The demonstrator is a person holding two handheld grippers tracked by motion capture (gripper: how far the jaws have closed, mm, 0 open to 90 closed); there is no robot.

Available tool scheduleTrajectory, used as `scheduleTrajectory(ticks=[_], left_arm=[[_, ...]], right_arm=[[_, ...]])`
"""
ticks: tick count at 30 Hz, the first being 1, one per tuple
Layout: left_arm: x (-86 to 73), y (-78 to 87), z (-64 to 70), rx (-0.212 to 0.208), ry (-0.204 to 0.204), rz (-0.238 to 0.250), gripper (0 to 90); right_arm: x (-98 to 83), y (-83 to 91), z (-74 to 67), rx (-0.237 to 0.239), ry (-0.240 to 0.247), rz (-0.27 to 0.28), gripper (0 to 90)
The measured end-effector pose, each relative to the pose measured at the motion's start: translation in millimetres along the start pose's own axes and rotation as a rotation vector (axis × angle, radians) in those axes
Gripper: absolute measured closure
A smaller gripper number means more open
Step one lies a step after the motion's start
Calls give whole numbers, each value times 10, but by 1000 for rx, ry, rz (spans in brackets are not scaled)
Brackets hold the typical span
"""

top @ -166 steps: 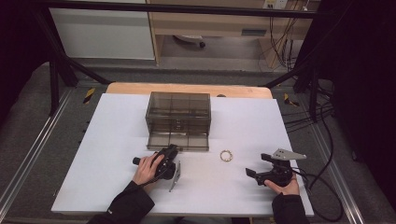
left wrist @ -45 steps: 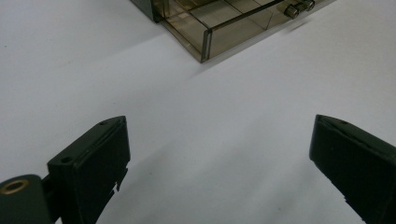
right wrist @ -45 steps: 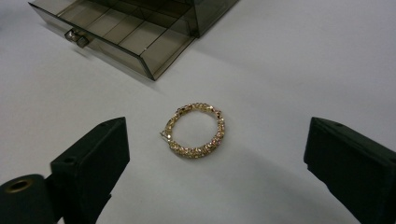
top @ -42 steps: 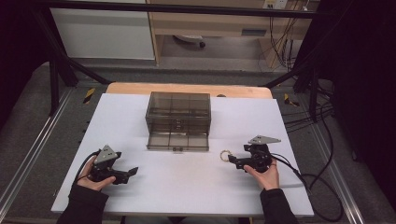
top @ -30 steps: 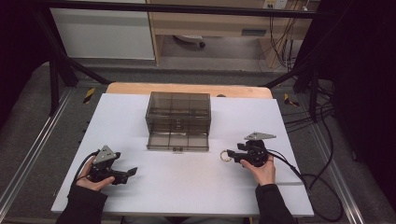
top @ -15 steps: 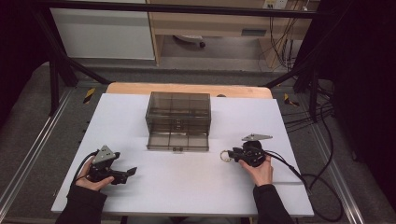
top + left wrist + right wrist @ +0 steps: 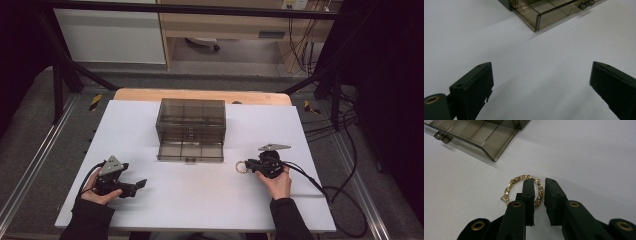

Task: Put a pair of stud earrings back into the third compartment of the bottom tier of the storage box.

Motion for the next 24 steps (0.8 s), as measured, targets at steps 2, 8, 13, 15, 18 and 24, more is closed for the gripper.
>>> scheduleTrajectory(ticks=[2,8,13,15,18,24], left_arm=[[-1,-2,1,-1,-1,0,51],[-5,-1,3,0,-4,-2,51],[-5,-2,5,-1,-4,-2,51],[-6,-1,4,0,-3,-2,51],[-10,-4,0,0,-4,-4,51],[-9,-4,1,1,-3,-4,51]], right_arm=[[-9,-9,1,-2,0,-3,787],[-7,-18,3,-16,-8,6,818],[1,-8,11,-18,-11,11,837],[2,-7,14,-20,-13,10,849],[-3,-12,15,-21,-15,5,852],[-7,-17,17,-20,-22,-2,860]])
Point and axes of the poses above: each handheld gripper's, and its own axes: y roughly backward along the jaws, x roughly out of its top, z roughly to its right, the point moved 8 cm from there along -y, roughly forward along the jaws, and after that the axes turned 3 degrees about z, right-handed, at the moved point
